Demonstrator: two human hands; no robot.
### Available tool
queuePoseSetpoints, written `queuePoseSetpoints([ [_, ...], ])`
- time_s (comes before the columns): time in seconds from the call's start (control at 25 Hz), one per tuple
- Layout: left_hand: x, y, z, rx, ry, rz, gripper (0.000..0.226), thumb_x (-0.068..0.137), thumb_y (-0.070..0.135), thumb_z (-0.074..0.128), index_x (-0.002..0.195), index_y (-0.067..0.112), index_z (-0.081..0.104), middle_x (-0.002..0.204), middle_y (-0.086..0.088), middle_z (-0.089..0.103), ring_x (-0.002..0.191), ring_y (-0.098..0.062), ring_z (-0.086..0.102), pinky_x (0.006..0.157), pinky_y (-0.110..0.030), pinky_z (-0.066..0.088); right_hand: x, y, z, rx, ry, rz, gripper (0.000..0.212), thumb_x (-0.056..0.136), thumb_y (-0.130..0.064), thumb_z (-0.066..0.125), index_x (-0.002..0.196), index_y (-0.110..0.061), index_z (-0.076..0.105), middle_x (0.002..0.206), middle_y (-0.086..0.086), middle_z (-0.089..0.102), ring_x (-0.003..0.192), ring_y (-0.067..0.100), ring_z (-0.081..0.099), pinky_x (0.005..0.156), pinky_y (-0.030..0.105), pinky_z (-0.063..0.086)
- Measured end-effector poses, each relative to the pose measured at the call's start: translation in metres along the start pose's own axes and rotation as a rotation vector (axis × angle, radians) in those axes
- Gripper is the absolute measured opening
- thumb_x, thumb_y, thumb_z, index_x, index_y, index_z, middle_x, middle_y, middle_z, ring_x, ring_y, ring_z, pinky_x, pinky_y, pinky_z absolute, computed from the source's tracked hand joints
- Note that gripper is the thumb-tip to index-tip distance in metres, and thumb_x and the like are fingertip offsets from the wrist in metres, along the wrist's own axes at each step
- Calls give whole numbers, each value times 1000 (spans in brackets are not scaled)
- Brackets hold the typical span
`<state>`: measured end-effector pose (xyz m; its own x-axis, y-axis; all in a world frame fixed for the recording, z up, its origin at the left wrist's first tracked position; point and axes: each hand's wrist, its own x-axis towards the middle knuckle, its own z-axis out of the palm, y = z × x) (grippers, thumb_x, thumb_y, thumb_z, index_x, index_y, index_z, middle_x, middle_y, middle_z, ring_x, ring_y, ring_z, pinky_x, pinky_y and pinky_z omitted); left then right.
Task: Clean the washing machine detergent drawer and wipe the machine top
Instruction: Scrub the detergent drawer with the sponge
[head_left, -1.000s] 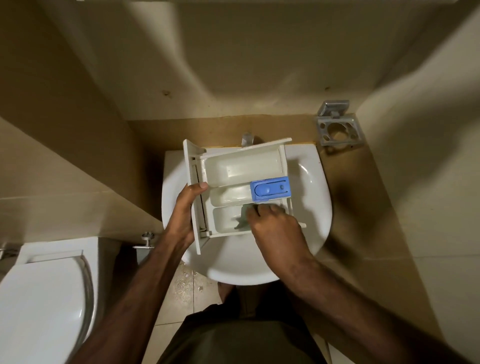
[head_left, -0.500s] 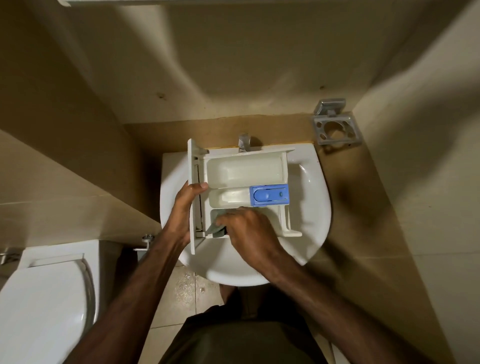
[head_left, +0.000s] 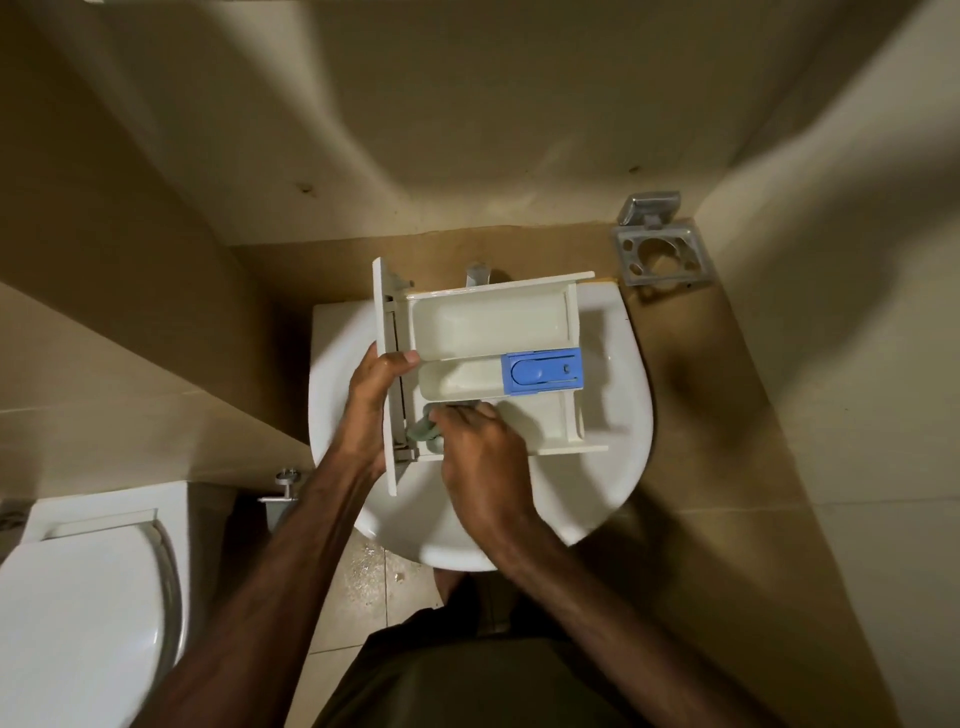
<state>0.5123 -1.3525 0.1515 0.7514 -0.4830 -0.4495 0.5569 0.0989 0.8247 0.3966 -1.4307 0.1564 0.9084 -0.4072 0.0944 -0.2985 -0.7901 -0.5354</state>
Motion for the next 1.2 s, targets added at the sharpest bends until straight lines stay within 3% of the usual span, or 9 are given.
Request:
queuePoseSetpoints([
  [0.08,3,-2,-4,-35,2,-26,76,78,40,73,143,6,54,127,-24,64,107,-37,64,81,-42,55,-4,15,-9,221,-52,-46,34,89,-2,57,109,-21,77,99,-7,77,93,13,64,82,30,55],
  [0.16,5,-5,-7,-64,8,-44,71,80,41,70,141,7,56,125,-25,62,111,-41,59,88,-48,50,-11,23,-28,328,-177,-138,30,93,-5,63,110,-26,77,92,-10,69,88,7,59,79,26,51],
  [0.4,5,1,-8,-39,36,-32,25,98,28,54,114,20,71,100,-6,74,90,-24,72,72,-38,61,-8,53,-73,-249,110,-265,32,82,-1,64,106,-19,75,92,-4,74,93,25,66,53,34,54],
  [0.6,5,4,-10,-8,23,2,40,91,33,59,126,17,68,112,-11,72,100,-30,70,82,-45,59,-5,28,-48,-413,88,-178,24,74,-4,56,88,-15,72,77,2,71,77,27,68,50,31,49],
  [0.72,-1,1,-3,27,-11,-5,51,89,32,62,132,4,62,112,-13,69,103,-29,68,83,-39,58,-1,2,-31,-247,-52,-200,27,68,4,65,89,-11,71,74,6,71,72,30,68,55,32,52],
  [0.84,-6,0,-4,44,5,-3,31,97,26,55,121,8,67,102,-6,73,92,-18,72,76,-28,57,-6,9,-39,85,-121,-136,32,83,2,63,105,-21,69,82,-2,70,80,23,64,66,37,54],
  [1.0,-9,1,-7,29,32,-43,33,99,28,55,124,11,67,107,-9,75,94,-20,74,74,-30,60,3,26,-92,452,112,79,26,98,-5,57,111,-24,70,95,-14,71,81,7,67,68,32,57],
  [1.12,-9,-1,-5,37,-6,-72,41,96,35,60,127,9,66,119,-16,74,106,-27,73,93,-43,61,18,24,-98,579,166,61,31,101,-1,54,115,-22,71,102,-17,70,76,16,69,53,33,59],
  [1.2,-11,-2,-3,59,5,-54,39,97,34,57,124,6,66,108,-10,76,96,-17,75,83,-31,62,27,24,-83,560,160,12,39,99,6,49,115,-18,75,106,-9,71,75,14,67,52,31,58],
])
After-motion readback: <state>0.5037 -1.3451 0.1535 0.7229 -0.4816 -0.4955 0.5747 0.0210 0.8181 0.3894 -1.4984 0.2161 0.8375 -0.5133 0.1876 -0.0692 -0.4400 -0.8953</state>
